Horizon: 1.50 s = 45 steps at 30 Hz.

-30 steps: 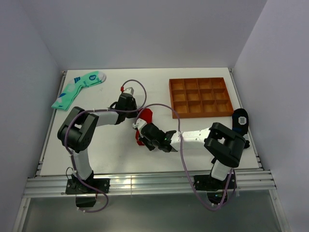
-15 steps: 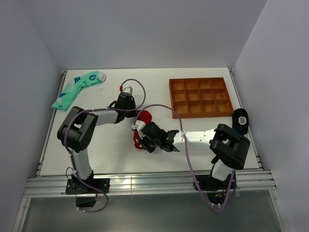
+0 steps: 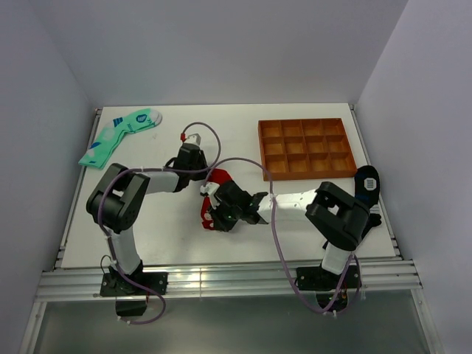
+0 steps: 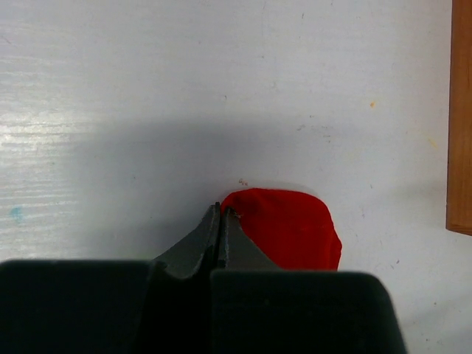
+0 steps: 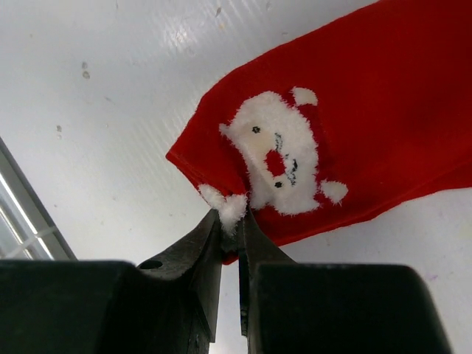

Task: Roll the socks
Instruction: Roll the sock at the center of the board.

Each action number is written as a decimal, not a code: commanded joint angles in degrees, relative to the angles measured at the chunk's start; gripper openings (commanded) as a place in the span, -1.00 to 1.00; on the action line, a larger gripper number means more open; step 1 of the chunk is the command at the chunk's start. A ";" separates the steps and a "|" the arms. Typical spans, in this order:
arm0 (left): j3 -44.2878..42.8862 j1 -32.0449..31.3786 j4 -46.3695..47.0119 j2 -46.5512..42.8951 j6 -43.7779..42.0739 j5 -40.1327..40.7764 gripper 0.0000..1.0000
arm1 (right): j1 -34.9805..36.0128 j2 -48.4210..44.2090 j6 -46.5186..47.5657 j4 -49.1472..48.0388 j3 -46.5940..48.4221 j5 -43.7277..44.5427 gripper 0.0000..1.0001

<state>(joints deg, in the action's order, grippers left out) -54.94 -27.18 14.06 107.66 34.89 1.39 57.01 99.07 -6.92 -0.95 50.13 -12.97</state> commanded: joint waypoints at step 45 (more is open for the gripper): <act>43.59 -12.98 27.49 -43.23 0.35 8.54 -0.17 | -17.29 17.03 2.60 26.60 23.95 -35.36 -0.83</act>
<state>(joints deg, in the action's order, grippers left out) -13.78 -38.59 34.13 66.74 37.56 7.64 40.53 114.67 -6.96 20.27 69.97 -44.07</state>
